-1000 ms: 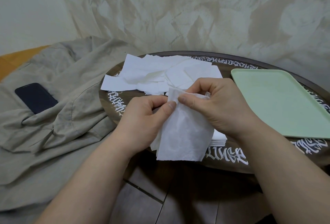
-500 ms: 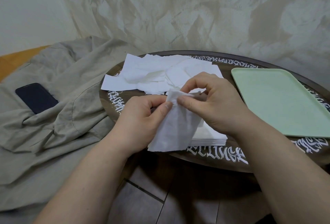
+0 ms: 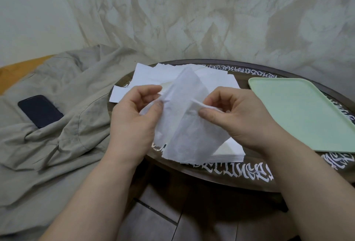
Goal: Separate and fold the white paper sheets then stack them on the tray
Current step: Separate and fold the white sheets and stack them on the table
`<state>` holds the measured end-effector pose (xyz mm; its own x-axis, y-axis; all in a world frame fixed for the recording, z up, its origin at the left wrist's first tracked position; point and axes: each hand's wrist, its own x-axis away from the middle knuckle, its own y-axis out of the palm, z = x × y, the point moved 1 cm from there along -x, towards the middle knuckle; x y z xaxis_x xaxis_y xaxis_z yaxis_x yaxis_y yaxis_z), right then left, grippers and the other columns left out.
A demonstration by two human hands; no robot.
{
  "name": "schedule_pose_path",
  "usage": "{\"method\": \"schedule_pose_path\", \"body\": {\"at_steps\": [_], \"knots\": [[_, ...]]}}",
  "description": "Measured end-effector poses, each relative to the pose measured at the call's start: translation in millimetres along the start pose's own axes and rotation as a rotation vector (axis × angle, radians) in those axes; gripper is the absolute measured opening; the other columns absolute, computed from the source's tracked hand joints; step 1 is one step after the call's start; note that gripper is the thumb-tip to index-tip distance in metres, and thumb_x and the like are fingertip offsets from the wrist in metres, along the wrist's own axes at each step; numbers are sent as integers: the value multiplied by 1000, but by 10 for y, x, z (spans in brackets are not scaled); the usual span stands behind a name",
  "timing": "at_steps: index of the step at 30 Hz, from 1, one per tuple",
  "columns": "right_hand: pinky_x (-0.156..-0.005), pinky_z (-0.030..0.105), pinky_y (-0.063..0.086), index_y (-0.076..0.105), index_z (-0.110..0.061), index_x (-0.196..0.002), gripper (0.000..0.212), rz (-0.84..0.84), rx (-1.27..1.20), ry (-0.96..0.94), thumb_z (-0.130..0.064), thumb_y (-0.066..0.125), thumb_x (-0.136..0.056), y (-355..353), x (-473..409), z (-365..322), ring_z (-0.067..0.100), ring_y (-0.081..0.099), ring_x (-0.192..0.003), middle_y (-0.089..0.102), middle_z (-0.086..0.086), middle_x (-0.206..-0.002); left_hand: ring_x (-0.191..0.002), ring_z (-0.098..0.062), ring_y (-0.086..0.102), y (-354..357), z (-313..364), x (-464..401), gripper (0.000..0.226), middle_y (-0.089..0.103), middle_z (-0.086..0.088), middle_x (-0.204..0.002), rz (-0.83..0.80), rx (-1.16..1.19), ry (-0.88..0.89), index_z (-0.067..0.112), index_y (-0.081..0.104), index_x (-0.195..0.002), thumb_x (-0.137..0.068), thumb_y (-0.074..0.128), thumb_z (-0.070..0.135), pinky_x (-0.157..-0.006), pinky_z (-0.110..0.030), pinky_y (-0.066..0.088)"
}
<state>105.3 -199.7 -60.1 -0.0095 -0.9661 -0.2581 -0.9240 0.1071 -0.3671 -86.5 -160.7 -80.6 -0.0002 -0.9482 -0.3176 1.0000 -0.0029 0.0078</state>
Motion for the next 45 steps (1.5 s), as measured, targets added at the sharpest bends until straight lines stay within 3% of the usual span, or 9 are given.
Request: {"method": "schedule_pose_path", "body": {"at_steps": [4,7,11,15,18,24,31,34,45], "knots": [[-66,27,43,67,-13,-72,12,23,-127,66,-10,75,-80,29,5,2,8,59,-66,67,-2,-70,-88,-10,69,30,21,26,32,75,6,-93,-96,30,-41,26,74,-91,-74,54,8,-80,-28,55],[-62,19,41,67,-14,-72,12,44,-165,70,-10,74,-81,48,20,-20,5,56,-64,66,-6,-67,-86,-19,66,42,33,62,40,72,-11,-93,-266,21,-107,23,75,-98,-69,54,5,-85,-43,52],[-59,13,40,68,-12,-74,9,-15,-123,47,-11,74,-81,69,32,-52,1,56,-64,66,-9,-68,-97,-21,70,54,68,128,37,74,-3,-103,-524,34,-172,23,73,-103,-67,69,28,-86,-36,55],[-61,12,41,69,-12,-74,9,-51,-94,32,-10,75,-81,81,33,-76,1,57,-65,67,-7,-68,-78,-4,67,62,110,115,6,73,8,-82,-463,-70,-92,22,74,-88,-84,74,26,-70,-17,50],[-64,15,42,70,-15,-73,11,-40,-49,25,-10,76,-80,69,30,-81,0,55,-67,66,-9,-69,-65,6,60,58,118,114,22,69,18,-68,-386,-164,0,25,73,-82,-96,58,15,-61,-10,44],[-66,20,44,71,-20,-68,14,45,-240,57,-12,78,-76,-1,43,-102,5,57,-70,67,-7,-72,-74,-1,65,28,62,72,20,73,19,-79,-234,-260,81,38,72,-91,-84,57,26,-68,-21,50],[-62,12,41,69,-15,-71,13,1,-143,38,-10,77,-78,57,43,-107,1,54,-67,64,-7,-69,-98,-17,72,70,41,123,27,76,1,-103,-485,-3,-67,21,73,-105,-84,62,11,-83,-30,58],[-64,13,41,69,-11,-74,10,-29,-108,31,-12,78,-78,76,42,-101,3,54,-69,66,1,-73,-94,-17,72,77,62,120,15,77,-1,-99,-452,7,-128,20,76,-101,-92,63,19,-77,-27,57],[-63,15,43,70,-19,-70,12,20,-150,22,-14,78,-77,71,33,-98,4,57,-71,68,-5,-73,-100,-15,71,112,47,129,22,76,2,-103,-511,33,-157,21,75,-106,-98,56,12,-81,-29,55]]}}
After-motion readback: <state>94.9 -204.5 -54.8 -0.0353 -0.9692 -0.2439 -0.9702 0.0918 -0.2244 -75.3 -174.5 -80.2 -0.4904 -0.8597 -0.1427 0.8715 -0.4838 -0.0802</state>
